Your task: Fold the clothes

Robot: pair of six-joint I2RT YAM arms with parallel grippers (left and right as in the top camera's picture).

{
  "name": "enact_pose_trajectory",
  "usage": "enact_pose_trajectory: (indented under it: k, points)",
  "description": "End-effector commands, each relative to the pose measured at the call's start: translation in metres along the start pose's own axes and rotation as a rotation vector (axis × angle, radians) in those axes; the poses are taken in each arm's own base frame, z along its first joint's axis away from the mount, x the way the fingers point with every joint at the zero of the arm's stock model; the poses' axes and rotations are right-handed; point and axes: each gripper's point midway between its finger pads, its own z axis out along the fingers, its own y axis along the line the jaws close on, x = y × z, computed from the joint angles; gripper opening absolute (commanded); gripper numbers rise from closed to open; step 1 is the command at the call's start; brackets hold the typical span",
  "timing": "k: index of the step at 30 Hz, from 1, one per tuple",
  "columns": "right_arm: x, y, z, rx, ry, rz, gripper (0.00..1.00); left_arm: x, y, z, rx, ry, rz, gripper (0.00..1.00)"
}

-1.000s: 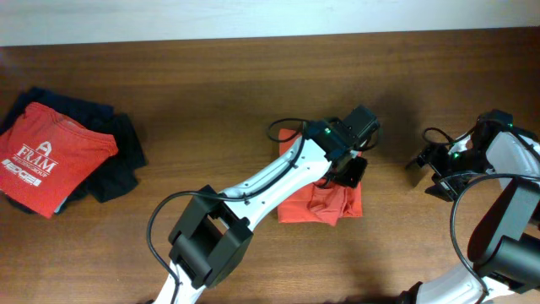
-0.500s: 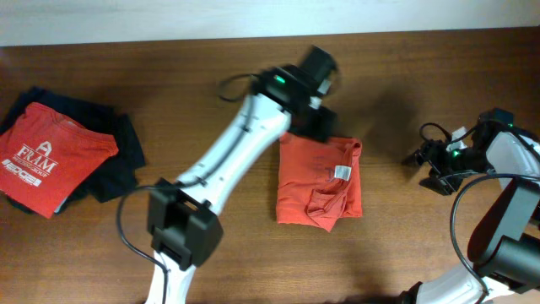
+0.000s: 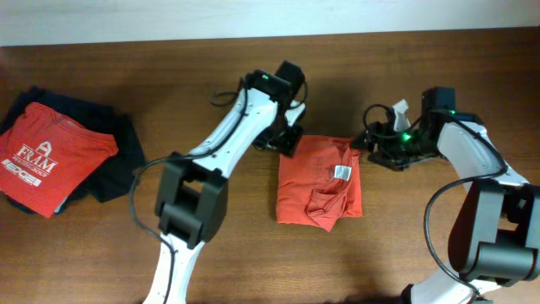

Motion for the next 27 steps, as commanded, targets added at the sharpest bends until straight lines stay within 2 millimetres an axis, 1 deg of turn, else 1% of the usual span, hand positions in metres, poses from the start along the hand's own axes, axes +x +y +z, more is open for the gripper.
enact_pose_trajectory:
  k: [1, 4, 7, 10, 12, 13, 15, 18, 19, 20, 22, 23, 24, 25, 27]
  points:
    - [-0.008, 0.016, -0.003, -0.02, -0.04, 0.034, 0.75, 0.009, -0.004, 0.025, 0.019, 0.071, 0.039, 0.49]
    - [-0.012, 0.008, 0.003, 0.032, -0.056, 0.086, 0.74, 0.01, -0.003, 0.031, 0.018, 0.084, 0.037, 0.49]
    - [-0.012, 0.006, 0.014, 0.032, -0.039, 0.131, 0.73, 0.009, -0.002, 0.033, 0.015, 0.084, 0.039, 0.49]
    - [-0.007, 0.009, 0.029, 0.027, -0.007, 0.159, 0.69, 0.009, -0.002, 0.033, 0.014, 0.083, 0.039, 0.49]
    - [-0.004, 0.011, 0.035, 0.031, 0.006, 0.167, 0.64, 0.009, -0.002, 0.033, 0.014, 0.083, 0.039, 0.49]
    - [-0.005, 0.012, 0.037, 0.04, 0.001, 0.164, 0.59, 0.009, -0.002, 0.033, 0.014, 0.082, 0.039, 0.49]
    - [-0.009, 0.008, 0.038, 0.067, -0.021, 0.182, 0.54, 0.008, -0.002, 0.033, 0.014, 0.08, 0.04, 0.49]
    - [-0.014, -0.003, 0.037, 0.129, -0.054, 0.201, 0.54, 0.007, -0.002, 0.033, 0.015, 0.073, 0.041, 0.49]
    - [-0.015, -0.005, 0.036, 0.14, -0.061, 0.199, 0.51, 0.006, -0.002, 0.033, 0.015, 0.071, 0.041, 0.49]
    - [-0.018, -0.005, 0.036, 0.142, -0.074, 0.19, 0.47, 0.006, -0.002, 0.033, 0.015, 0.069, 0.041, 0.49]
    - [-0.031, 0.005, 0.036, 0.097, -0.113, 0.097, 0.33, 0.005, -0.002, 0.033, 0.015, 0.069, 0.041, 0.49]
    - [-0.037, 0.017, 0.037, 0.038, -0.123, 0.019, 0.3, 0.005, -0.002, 0.033, 0.014, 0.069, 0.041, 0.49]
    - [-0.041, 0.031, 0.036, -0.034, -0.127, -0.061, 0.27, 0.005, -0.001, 0.033, 0.011, 0.069, 0.041, 0.49]
    - [-0.043, 0.05, 0.034, -0.128, -0.128, -0.143, 0.26, 0.005, 0.0, 0.033, 0.007, 0.068, 0.041, 0.49]
    - [-0.044, 0.075, 0.029, -0.256, -0.131, -0.241, 0.23, 0.005, 0.0, 0.033, 0.003, 0.068, 0.041, 0.49]
